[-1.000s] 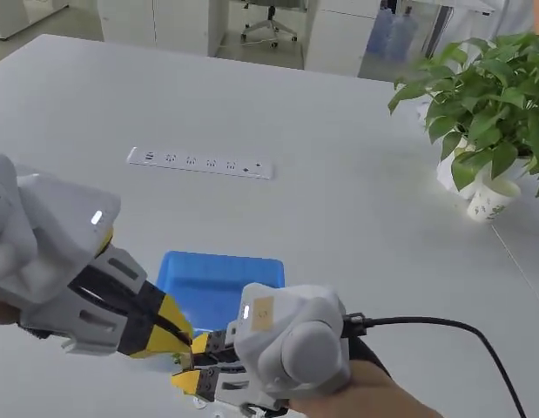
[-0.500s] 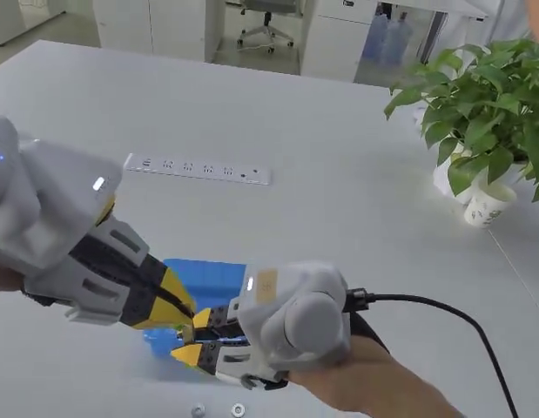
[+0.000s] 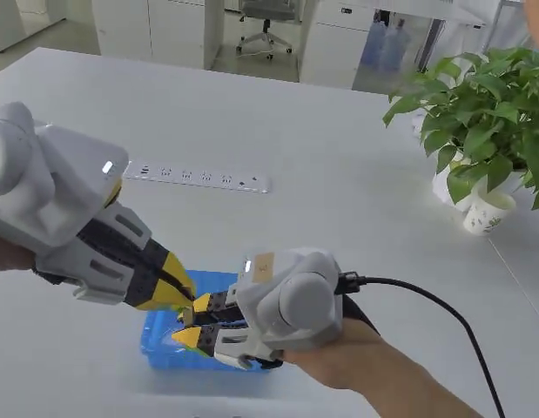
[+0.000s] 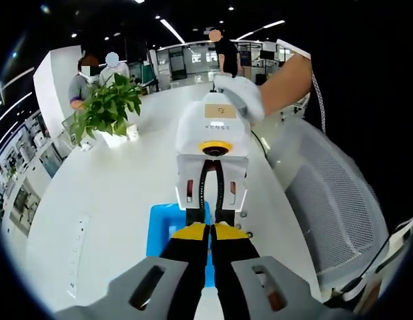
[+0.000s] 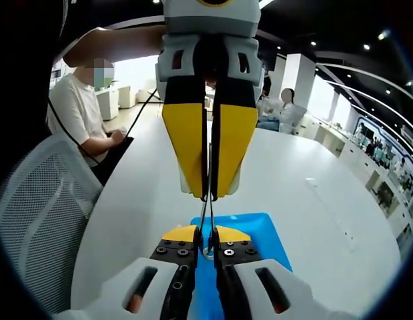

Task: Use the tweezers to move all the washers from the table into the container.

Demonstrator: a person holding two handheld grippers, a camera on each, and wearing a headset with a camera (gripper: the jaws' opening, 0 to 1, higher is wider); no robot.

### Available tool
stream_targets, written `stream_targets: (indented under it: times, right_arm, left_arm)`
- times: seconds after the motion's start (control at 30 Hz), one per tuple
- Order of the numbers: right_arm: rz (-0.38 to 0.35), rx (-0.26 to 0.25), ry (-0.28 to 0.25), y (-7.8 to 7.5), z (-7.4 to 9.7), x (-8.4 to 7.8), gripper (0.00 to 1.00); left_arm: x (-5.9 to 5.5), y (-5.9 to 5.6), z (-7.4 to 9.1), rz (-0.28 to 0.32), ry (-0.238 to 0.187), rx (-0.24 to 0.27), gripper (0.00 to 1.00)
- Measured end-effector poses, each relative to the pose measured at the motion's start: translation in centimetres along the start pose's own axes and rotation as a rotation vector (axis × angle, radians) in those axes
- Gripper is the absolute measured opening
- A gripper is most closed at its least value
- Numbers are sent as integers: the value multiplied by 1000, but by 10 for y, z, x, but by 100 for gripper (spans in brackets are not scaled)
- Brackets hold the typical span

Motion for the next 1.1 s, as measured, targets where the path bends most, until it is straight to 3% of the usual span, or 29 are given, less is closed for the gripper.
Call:
stream_targets:
  times: [0.47, 0.73, 1.1]
  right_arm:
    - [-29, 5, 27, -20, -20, -15, 10]
    - [-42, 15, 71, -26, -32, -29, 10]
    - [-54, 33, 124, -30, -40, -41, 10]
  left_arm:
    - [-25, 13, -13, 12, 42, -12, 4]
    - [-41, 16, -24, 31, 63, -23, 4]
    - [-52, 17, -34, 50, 78, -23, 4]
Point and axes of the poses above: the centre of the closed fingertips' face, and the gripper's own axes: z roughly backward along the fingers, y roughly to its left, x roughly out of its top, the point moved 3 cm from there along z, roughly backward along the fingers, and after that the axes turned 11 degrees about -z, right-handed, at the moved point
